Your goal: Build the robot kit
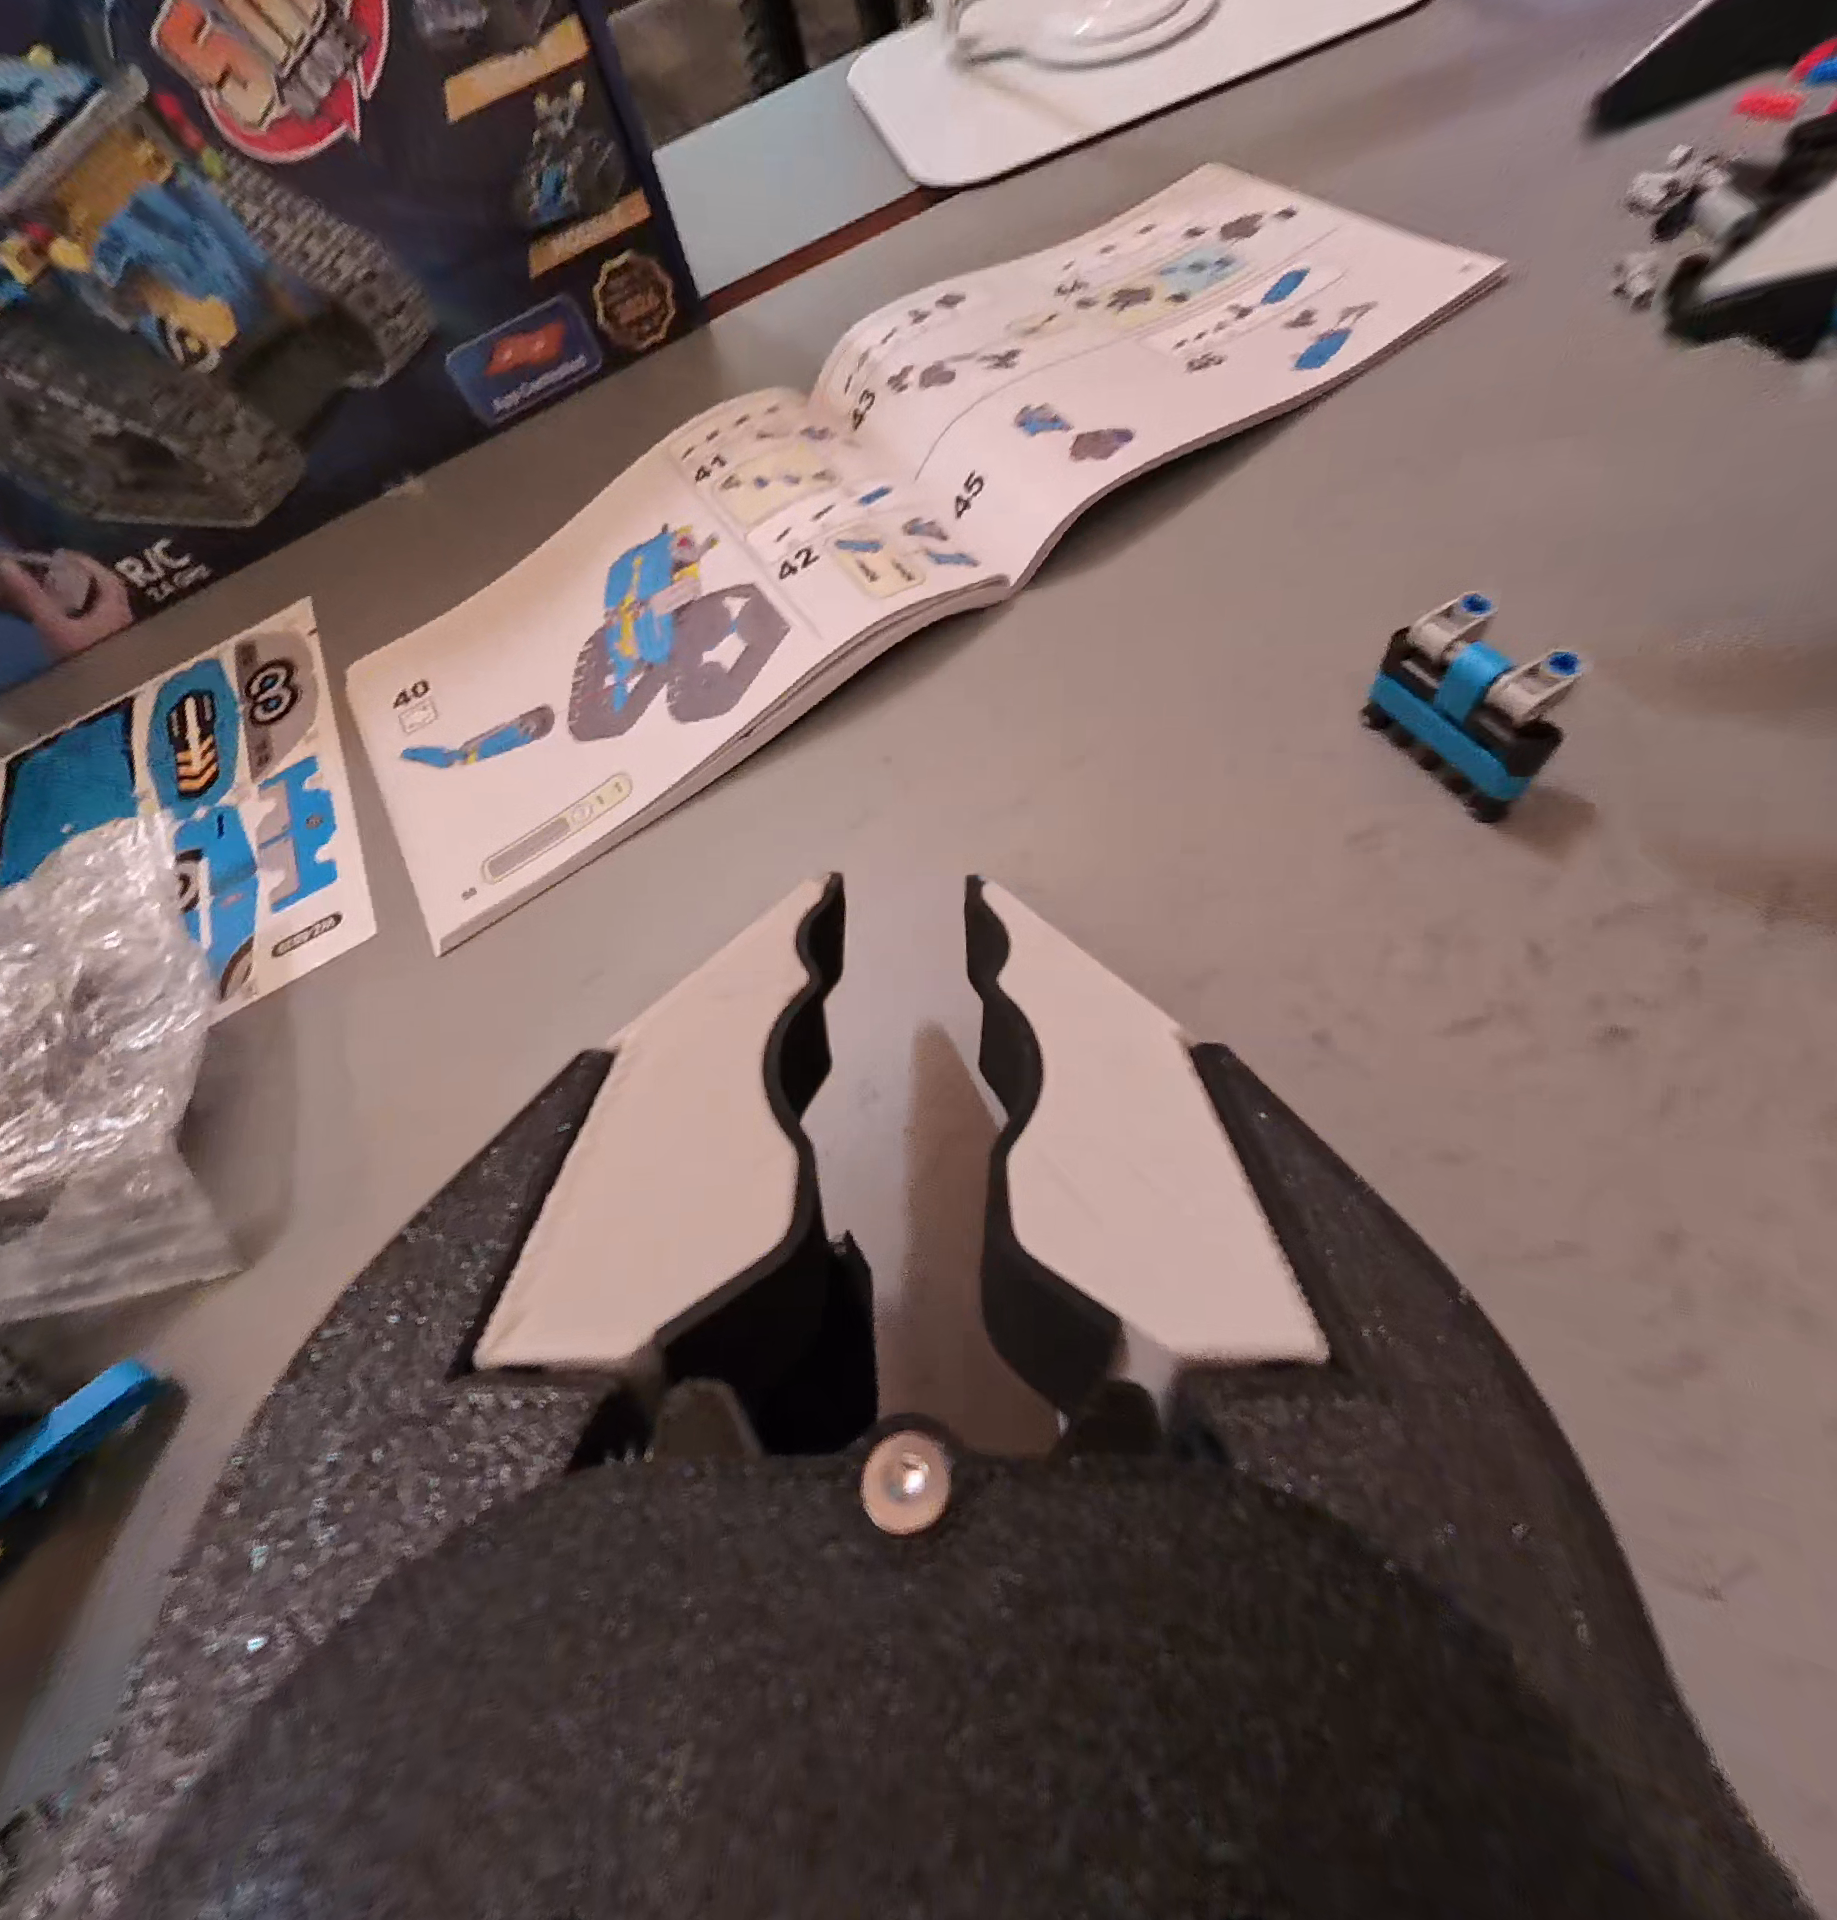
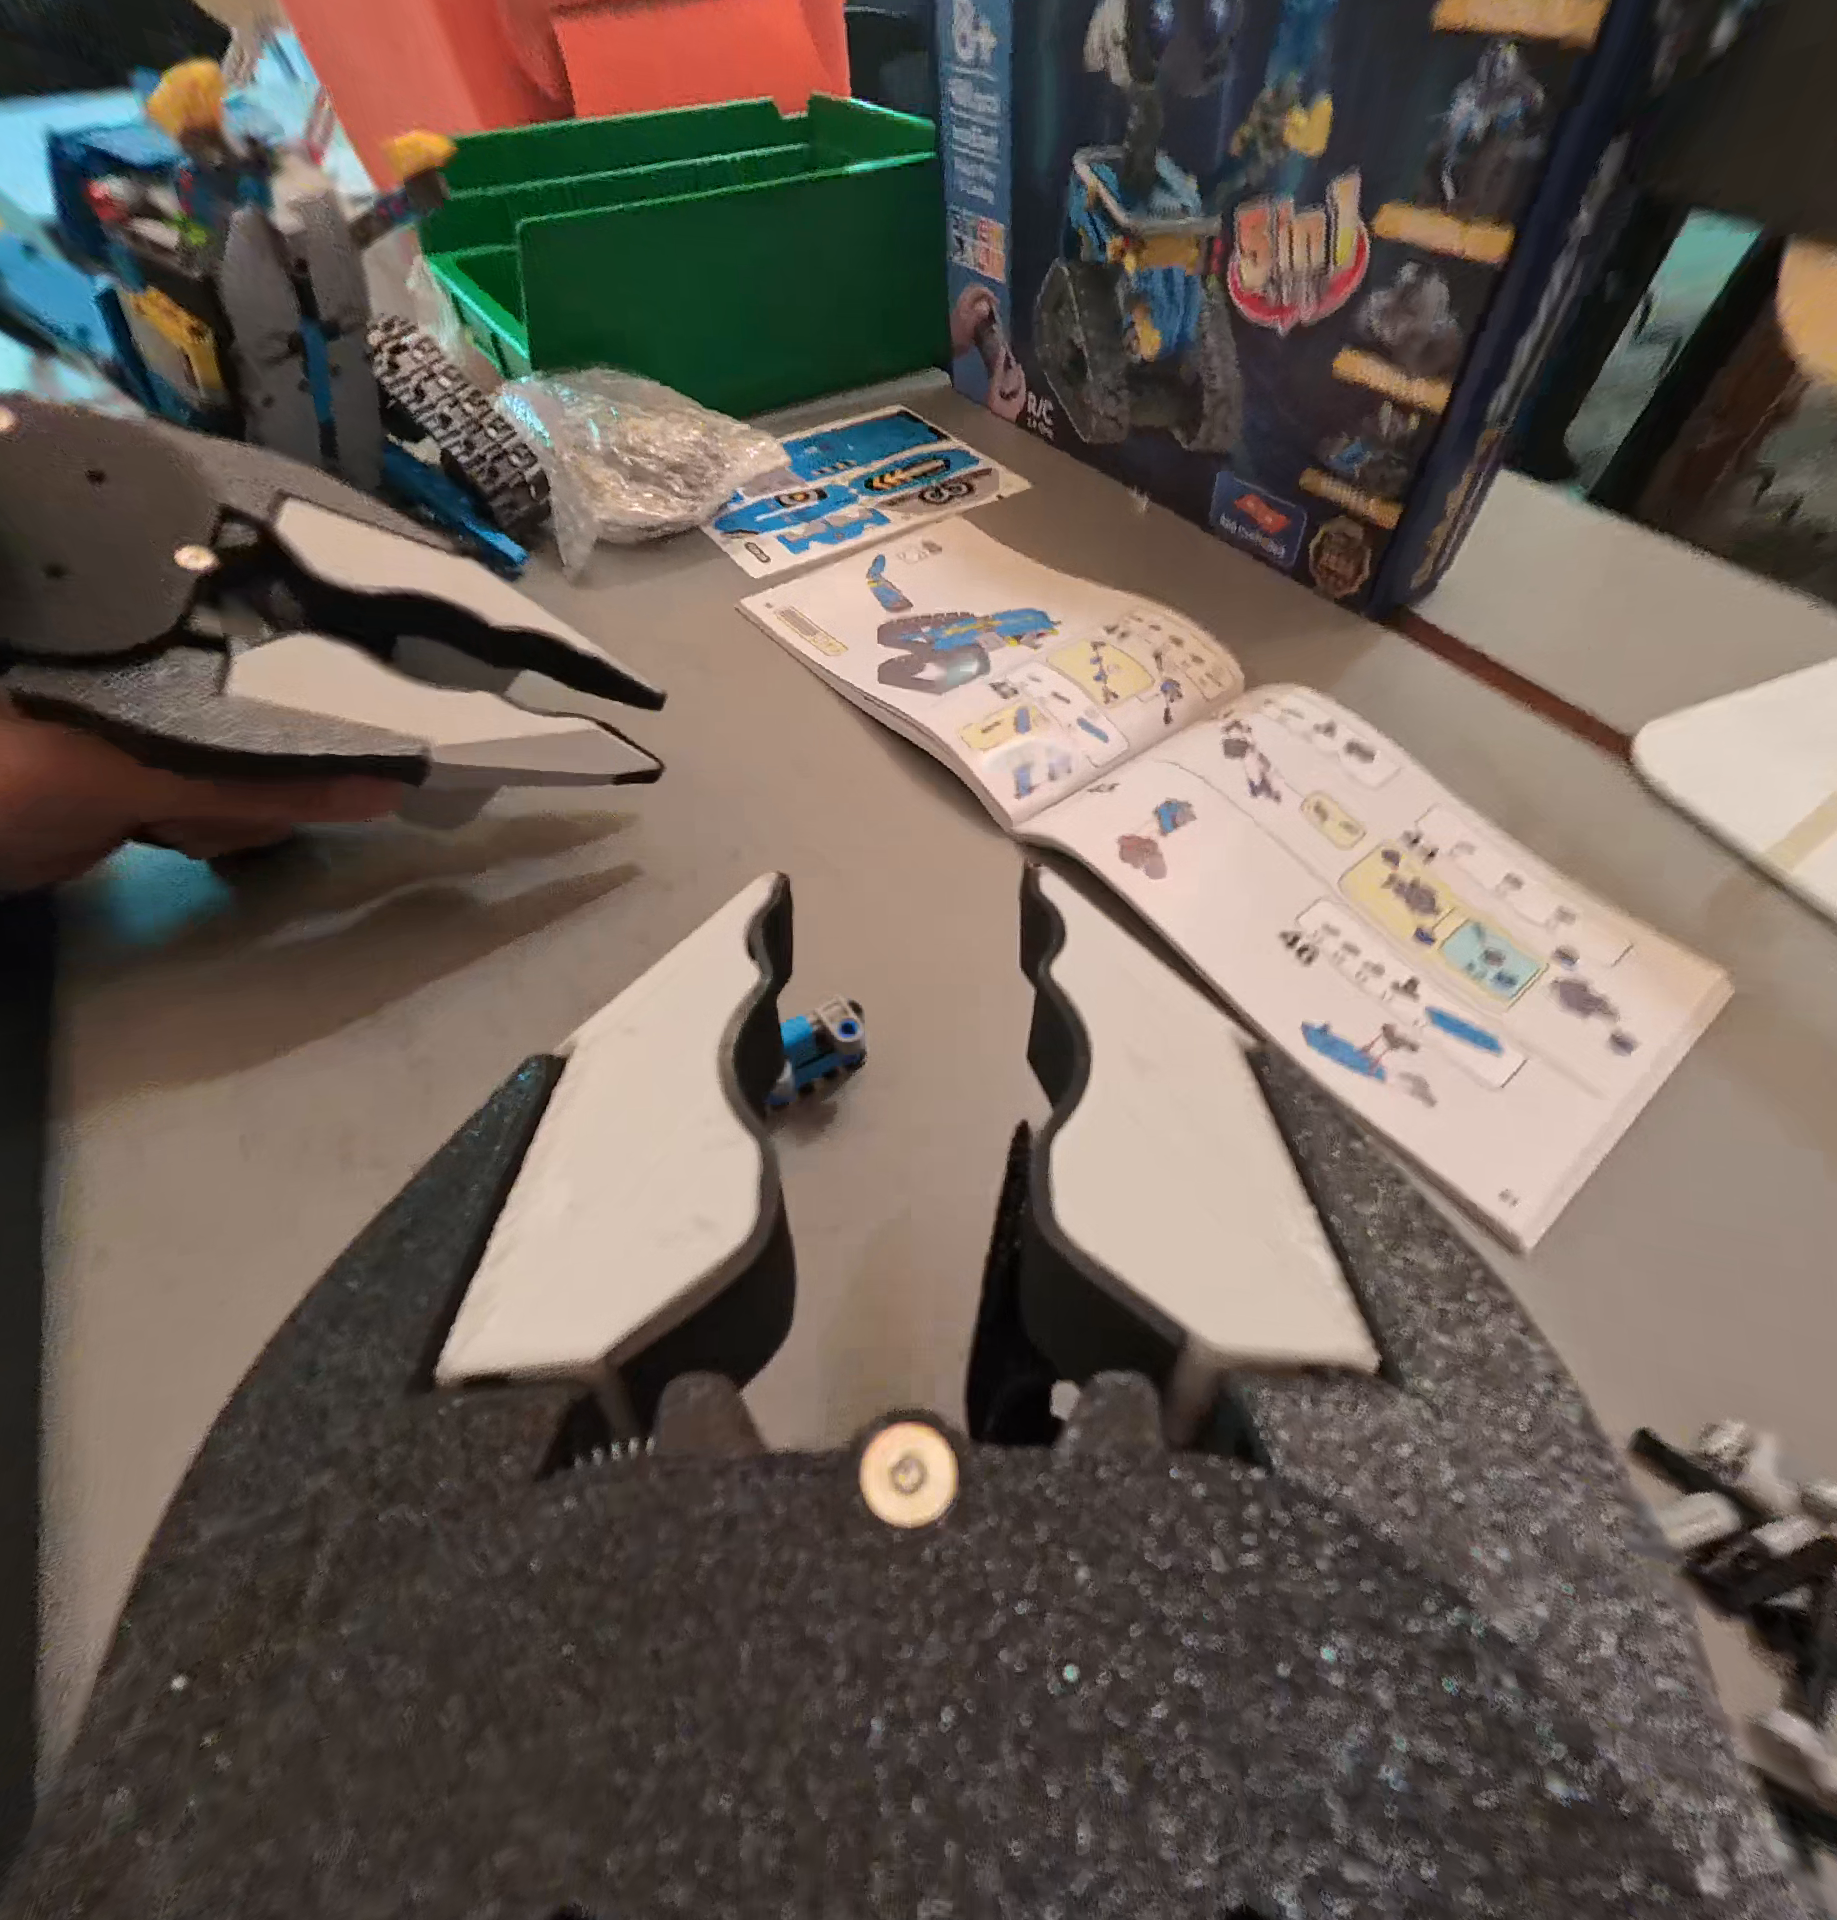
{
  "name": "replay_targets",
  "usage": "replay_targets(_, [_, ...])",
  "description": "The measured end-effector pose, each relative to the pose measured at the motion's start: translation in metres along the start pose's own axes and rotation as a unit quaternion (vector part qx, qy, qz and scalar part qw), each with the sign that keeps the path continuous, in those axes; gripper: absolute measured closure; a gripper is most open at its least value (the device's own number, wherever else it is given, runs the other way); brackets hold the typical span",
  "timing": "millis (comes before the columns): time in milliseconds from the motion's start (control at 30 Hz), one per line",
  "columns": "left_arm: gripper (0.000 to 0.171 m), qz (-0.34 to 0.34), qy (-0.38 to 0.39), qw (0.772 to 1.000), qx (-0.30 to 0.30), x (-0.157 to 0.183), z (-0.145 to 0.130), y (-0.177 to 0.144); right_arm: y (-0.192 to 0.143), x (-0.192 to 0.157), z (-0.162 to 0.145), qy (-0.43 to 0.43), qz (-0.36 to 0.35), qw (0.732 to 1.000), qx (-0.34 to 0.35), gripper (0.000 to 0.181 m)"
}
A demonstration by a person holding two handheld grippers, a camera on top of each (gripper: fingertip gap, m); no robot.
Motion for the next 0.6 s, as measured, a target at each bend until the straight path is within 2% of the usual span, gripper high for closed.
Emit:
replay_targets(100, [0.149, 0.027, 0.012, 0.999, -0.017, -0.005, -0.004, 0.002, -0.013, -0.029, 0.020, -0.088, -0.020, 0.996, 0.019, 0.141])
replay_targets(233, [0.149, 0.074, 0.046, 0.995, -0.054, -0.011, -0.014, 0.006, -0.025, -0.118, 0.041, -0.156, 0.030, 0.985, 0.068, 0.145])
replay_targets(333, [0.149, 0.135, 0.081, 0.984, -0.083, -0.023, -0.020, 0.007, -0.030, -0.184, 0.049, -0.227, 0.021, 0.968, 0.109, 0.181])
replay_targets(400, [0.149, 0.148, 0.094, 0.981, -0.084, -0.025, -0.019, 0.006, -0.029, -0.213, 0.054, -0.270, -0.009, 0.953, 0.136, 0.181])
replay_targets(500, [0.149, 0.172, 0.129, 0.974, -0.074, -0.024, -0.012, 0.002, -0.018, -0.230, 0.050, -0.282, -0.030, 0.950, 0.128, 0.181])
replay_targets(600, [0.149, 0.195, 0.170, 0.964, -0.064, -0.021, -0.006, -0.001, -0.004, -0.224, 0.040, -0.261, -0.039, 0.959, 0.102, 0.181])
Point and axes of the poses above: each gripper's, where its closed fingertips meet, y out along the fingers, z out of its top, x = y × z across the jaws, the point moved 2 cm from there along -y, back along the fingers, and after that the axes turned 1 degree about -x, right-handed, at the moved point
